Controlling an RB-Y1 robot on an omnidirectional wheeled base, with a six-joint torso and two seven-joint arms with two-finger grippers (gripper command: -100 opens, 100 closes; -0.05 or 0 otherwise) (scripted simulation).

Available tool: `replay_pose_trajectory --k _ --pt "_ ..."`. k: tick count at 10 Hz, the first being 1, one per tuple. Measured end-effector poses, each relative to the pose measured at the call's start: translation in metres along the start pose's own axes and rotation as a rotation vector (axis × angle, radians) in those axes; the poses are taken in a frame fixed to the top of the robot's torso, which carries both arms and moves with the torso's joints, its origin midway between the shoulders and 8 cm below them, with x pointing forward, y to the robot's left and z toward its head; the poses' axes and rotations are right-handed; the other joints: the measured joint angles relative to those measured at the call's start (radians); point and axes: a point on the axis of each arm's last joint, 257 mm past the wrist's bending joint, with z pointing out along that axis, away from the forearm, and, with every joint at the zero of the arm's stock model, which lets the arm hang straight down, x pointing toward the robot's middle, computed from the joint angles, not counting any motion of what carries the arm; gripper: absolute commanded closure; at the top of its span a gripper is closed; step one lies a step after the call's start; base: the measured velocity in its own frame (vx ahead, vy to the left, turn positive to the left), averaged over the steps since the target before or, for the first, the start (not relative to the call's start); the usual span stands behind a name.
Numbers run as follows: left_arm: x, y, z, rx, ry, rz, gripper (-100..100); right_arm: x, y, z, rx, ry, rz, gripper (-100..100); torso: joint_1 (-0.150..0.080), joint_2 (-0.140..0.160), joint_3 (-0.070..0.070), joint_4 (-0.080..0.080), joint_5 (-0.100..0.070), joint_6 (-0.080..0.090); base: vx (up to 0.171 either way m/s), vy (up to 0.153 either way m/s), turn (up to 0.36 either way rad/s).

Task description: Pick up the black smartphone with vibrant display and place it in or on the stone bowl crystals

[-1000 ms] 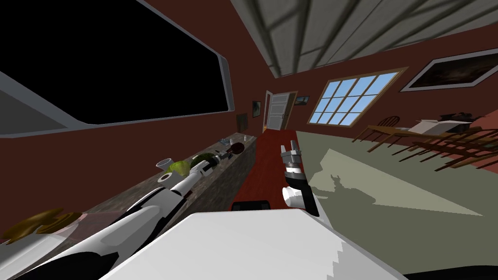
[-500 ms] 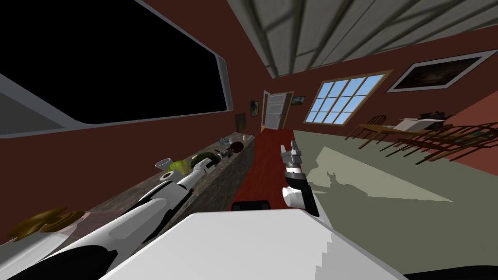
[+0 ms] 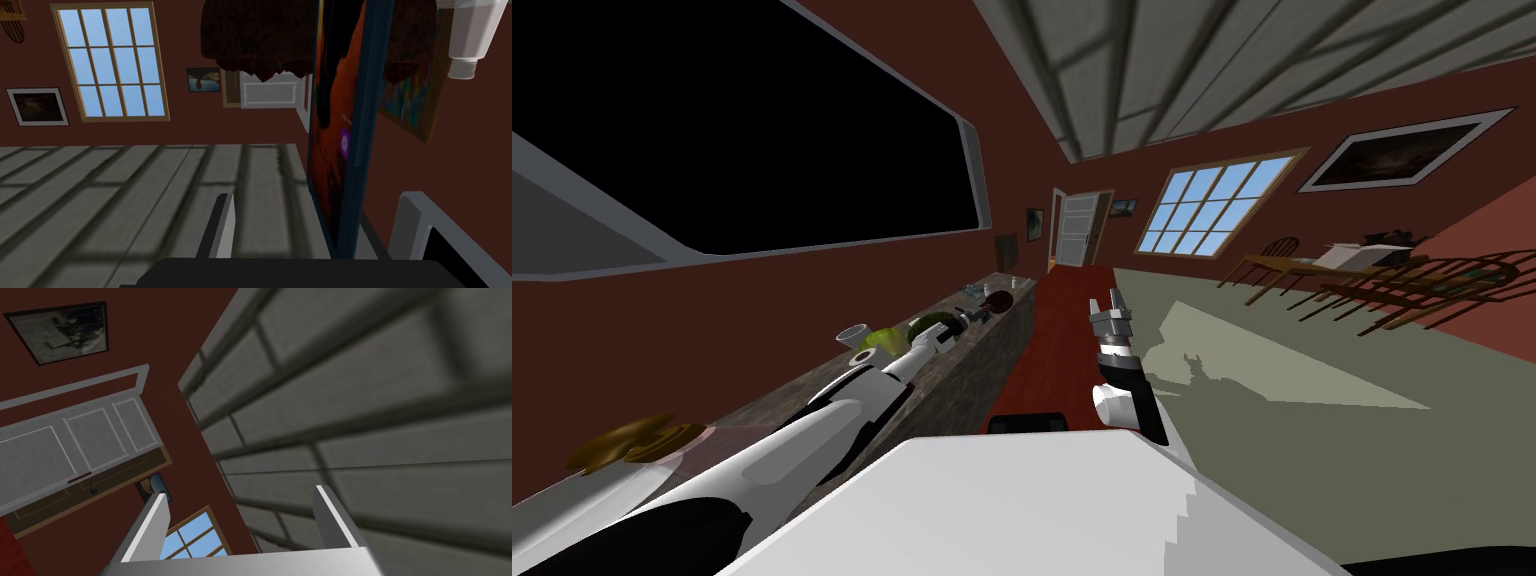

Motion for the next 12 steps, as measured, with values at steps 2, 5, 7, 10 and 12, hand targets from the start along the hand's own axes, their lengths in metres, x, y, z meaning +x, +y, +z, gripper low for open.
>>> replay_pose_trajectory --k 2,5,7,10,12 --pt "0.000 0.000 0.000 0.001 0.000 0.001 100 0.000 0.000 0.000 0.000 0.000 0.000 0 -0.001 0.000 0.000 0.000 0.000 0.000 -0.001 -0.001 -0.007" --pt "0.000 0.000 0.000 0.001 0.000 0.001 100 0.000 0.000 0.000 0.000 0.000 0.000 0 0.000 -0.001 0.000 0.000 0.000 0.000 0.027 -0.013 0.040" --pt "0.007 0.004 -0.014 0.002 0.006 -0.007 100 0.000 0.000 0.000 0.000 0.000 0.000 0 -0.001 -0.007 -0.004 -0.002 0.000 -0.001 0.140 -0.051 0.108" --pt "0.017 0.007 -0.034 0.005 0.010 -0.016 100 0.000 0.000 0.000 0.000 0.000 0.000 0 0.001 -0.009 -0.008 -0.007 0.002 0.000 0.045 -0.020 0.019" --pt "0.017 0.000 -0.042 0.022 0.006 -0.017 100 0.000 0.000 0.000 0.000 0.000 0.000 0 0.002 -0.009 -0.008 -0.007 0.002 -0.002 0.067 -0.029 0.108"
